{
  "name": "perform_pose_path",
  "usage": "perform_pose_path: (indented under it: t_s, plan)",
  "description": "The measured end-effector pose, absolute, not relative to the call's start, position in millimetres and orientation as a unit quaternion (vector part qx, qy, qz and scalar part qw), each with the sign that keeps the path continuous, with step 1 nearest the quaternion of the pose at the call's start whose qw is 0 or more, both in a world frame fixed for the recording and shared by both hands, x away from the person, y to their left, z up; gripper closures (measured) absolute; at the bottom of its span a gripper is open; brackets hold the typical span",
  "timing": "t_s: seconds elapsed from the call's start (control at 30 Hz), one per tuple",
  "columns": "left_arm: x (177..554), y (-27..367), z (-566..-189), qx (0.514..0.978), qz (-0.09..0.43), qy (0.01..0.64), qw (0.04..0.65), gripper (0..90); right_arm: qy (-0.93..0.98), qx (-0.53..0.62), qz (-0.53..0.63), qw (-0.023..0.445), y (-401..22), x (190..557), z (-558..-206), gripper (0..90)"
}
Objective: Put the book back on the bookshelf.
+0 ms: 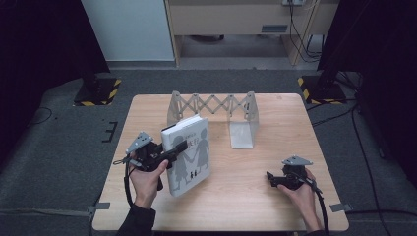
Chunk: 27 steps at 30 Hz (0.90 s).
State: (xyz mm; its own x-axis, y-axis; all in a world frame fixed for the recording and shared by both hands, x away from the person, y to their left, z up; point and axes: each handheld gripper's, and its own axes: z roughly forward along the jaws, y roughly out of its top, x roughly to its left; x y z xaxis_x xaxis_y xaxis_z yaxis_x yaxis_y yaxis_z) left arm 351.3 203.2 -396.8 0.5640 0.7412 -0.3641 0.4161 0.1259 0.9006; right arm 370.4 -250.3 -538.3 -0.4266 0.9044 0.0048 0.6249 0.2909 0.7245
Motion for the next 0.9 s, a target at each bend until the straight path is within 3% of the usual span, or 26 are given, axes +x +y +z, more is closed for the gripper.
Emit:
perform_pose_path:
  t_s: [0.9]
  plan:
    - [404.5, 222.8, -375.0, 0.630, 0.207, 0.483, 0.572, 52.3, 0.777, 0.490, 0.335, 0.209, -250.8, 371.1, -538.4, 11.7]
